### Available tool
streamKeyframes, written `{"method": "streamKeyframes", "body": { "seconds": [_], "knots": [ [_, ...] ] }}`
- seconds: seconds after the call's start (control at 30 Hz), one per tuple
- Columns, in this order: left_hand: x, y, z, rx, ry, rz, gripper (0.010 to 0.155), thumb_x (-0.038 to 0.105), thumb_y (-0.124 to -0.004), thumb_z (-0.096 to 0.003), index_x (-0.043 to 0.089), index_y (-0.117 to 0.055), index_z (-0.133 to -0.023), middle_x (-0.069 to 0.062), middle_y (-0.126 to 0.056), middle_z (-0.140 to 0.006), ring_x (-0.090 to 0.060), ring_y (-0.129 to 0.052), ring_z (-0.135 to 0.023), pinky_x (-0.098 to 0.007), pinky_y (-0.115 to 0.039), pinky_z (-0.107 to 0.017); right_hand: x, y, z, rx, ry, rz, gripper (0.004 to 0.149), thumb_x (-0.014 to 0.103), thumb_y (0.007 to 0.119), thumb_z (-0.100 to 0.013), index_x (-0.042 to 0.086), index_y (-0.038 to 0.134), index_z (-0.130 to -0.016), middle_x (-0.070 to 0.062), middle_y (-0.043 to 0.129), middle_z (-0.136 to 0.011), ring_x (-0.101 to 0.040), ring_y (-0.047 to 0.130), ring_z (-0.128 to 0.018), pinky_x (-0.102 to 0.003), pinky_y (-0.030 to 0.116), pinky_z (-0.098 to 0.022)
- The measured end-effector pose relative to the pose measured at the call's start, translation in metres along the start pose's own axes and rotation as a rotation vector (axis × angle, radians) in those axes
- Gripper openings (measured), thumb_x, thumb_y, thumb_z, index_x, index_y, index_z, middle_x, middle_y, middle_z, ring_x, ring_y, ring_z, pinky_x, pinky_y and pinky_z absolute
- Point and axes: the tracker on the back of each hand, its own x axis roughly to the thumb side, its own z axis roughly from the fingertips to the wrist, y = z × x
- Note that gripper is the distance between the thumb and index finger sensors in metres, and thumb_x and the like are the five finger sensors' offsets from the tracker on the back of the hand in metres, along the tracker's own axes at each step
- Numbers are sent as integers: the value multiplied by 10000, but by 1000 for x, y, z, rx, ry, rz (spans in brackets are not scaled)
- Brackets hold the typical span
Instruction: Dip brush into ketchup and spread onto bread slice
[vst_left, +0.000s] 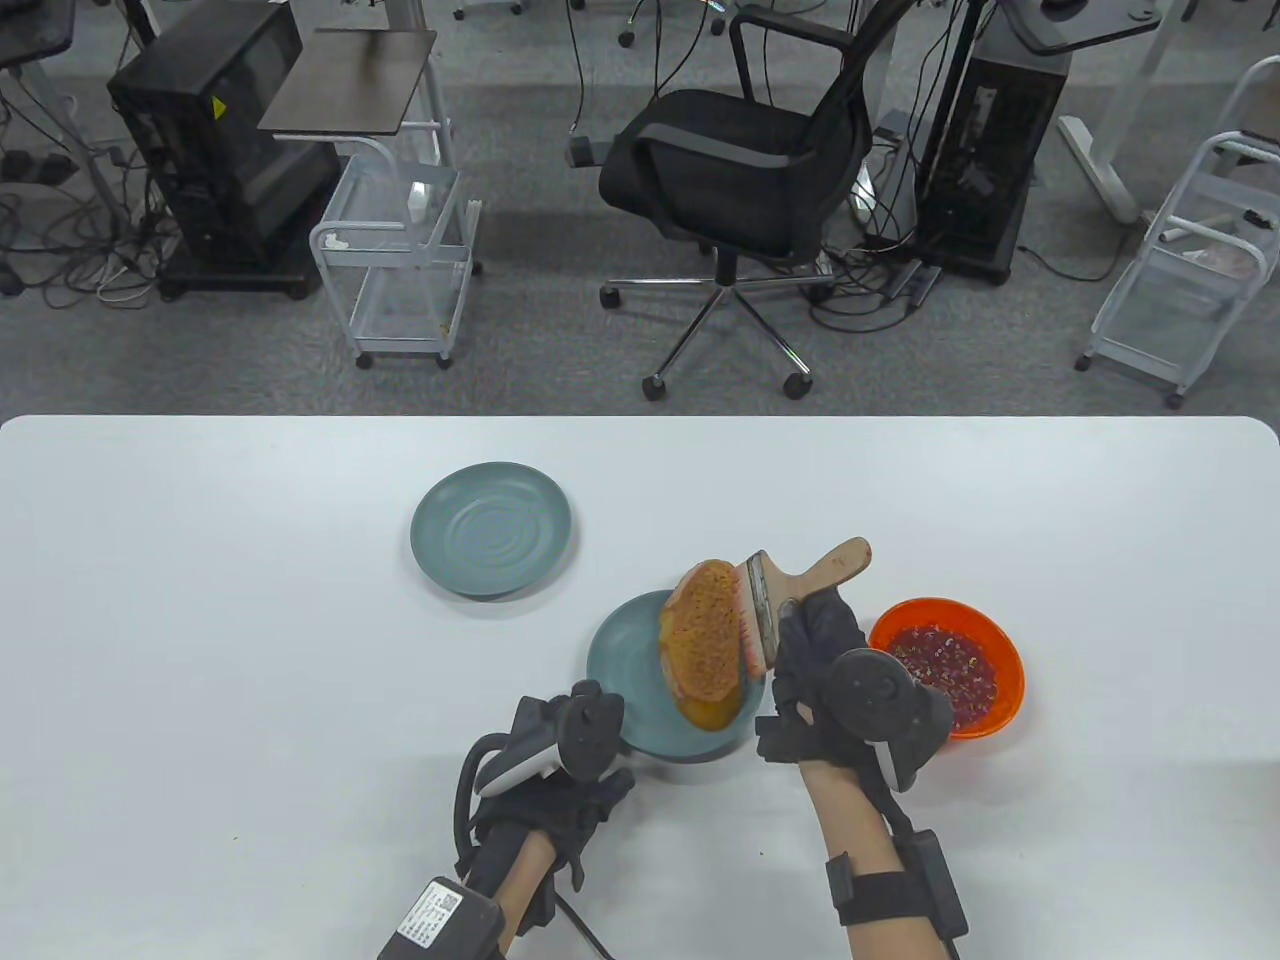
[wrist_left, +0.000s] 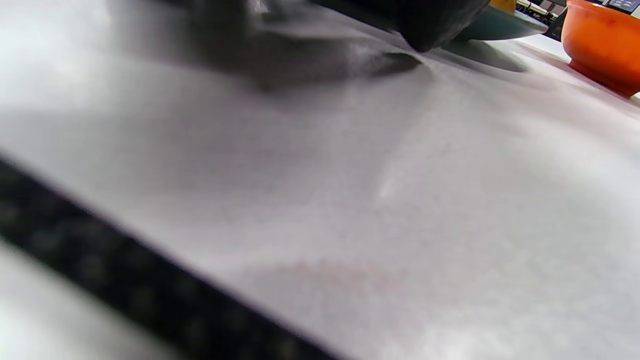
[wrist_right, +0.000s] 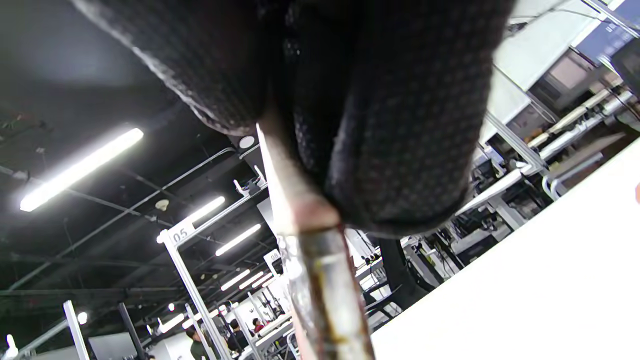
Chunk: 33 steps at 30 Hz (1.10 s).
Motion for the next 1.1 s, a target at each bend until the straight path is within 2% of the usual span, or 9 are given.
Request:
{"method": "streamKeyframes", "body": {
  "seconds": [0.17, 0.27, 0.43, 0.5, 0.67, 0.73, 0.9, 1.0, 1.1],
  "knots": [
    [3, -1, -1, -3, 7, -18, 720, 381, -601, -689, 216, -53, -1126, -93, 77, -1119, -465, -123, -1074, -639, -254, -704, 0, 17, 7, 121, 134, -235, 473, 239, 872, -494, -28, 786, -874, -290, 907, -686, -344, 1116, -441, -330, 1023, -251],
    [2, -1, -1, -5, 2, -7, 718, 387, -601, -687, 221, -55, -1124, -86, 76, -1120, -459, -117, -1074, -636, -249, -704, 4, 21, 7, 142, 86, -150, 472, 239, 875, -492, -29, 791, -871, -290, 910, -683, -347, 1119, -434, -331, 1024, -247],
    [2, -1, -1, -3, -4, 0, 717, 388, -602, -686, 227, -59, -1124, -83, 70, -1122, -459, -123, -1075, -635, -252, -704, 3, 0, -1, 8, -65, 52, 477, 260, 869, -493, -16, 786, -873, -271, 914, -680, -316, 1125, -435, -306, 1031, -246],
    [3, -1, -1, -8, -2, -4, 717, 388, -601, -687, 225, -55, -1123, -84, 74, -1120, -459, -121, -1075, -635, -252, -705, 2, -2, -1, 1, -46, 15, 476, 266, 867, -495, -8, 784, -875, -265, 915, -683, -311, 1125, -441, -303, 1032, -249],
    [3, -1, -1, -7, -2, -8, 721, 386, -602, -687, 223, -52, -1124, -87, 77, -1119, -461, -120, -1075, -637, -253, -705, 6, 24, 7, 181, 52, -200, 473, 238, 876, -494, -28, 788, -875, -293, 905, -686, -349, 1114, -439, -336, 1019, -248],
    [2, 0, -1, -8, -7, 1, 717, 385, -601, -688, 224, -56, -1124, -85, 74, -1121, -459, -118, -1076, -635, -250, -706, 10, 26, 9, 183, 7, -138, 474, 235, 883, -488, -35, 797, -869, -296, 912, -676, -350, 1116, -433, -340, 1020, -238],
    [2, -1, -1, -9, -10, -2, 718, 385, -602, -688, 225, -55, -1125, -85, 74, -1121, -459, -120, -1076, -635, -251, -706, 12, 3, 1, 40, -92, 91, 479, 264, 878, -486, -22, 802, -863, -272, 926, -663, -315, 1130, -414, -304, 1029, -227],
    [2, -1, -1, -11, -10, -6, 719, 384, -602, -688, 223, -52, -1123, -86, 77, -1119, -459, -119, -1075, -635, -251, -706, 7, 1, -2, 7, -8, -24, 476, 269, 868, -495, -9, 788, -874, -263, 917, -681, -310, 1126, -436, -298, 1032, -243],
    [2, -1, -1, -10, -12, -2, 720, 384, -603, -687, 225, -53, -1124, -86, 77, -1120, -459, -117, -1075, -634, -249, -706, 5, 18, 0, 68, 138, -216, 475, 251, 868, -499, -21, 778, -878, -280, 905, -690, -330, 1121, -444, -316, 1031, -252]
  ]
}}
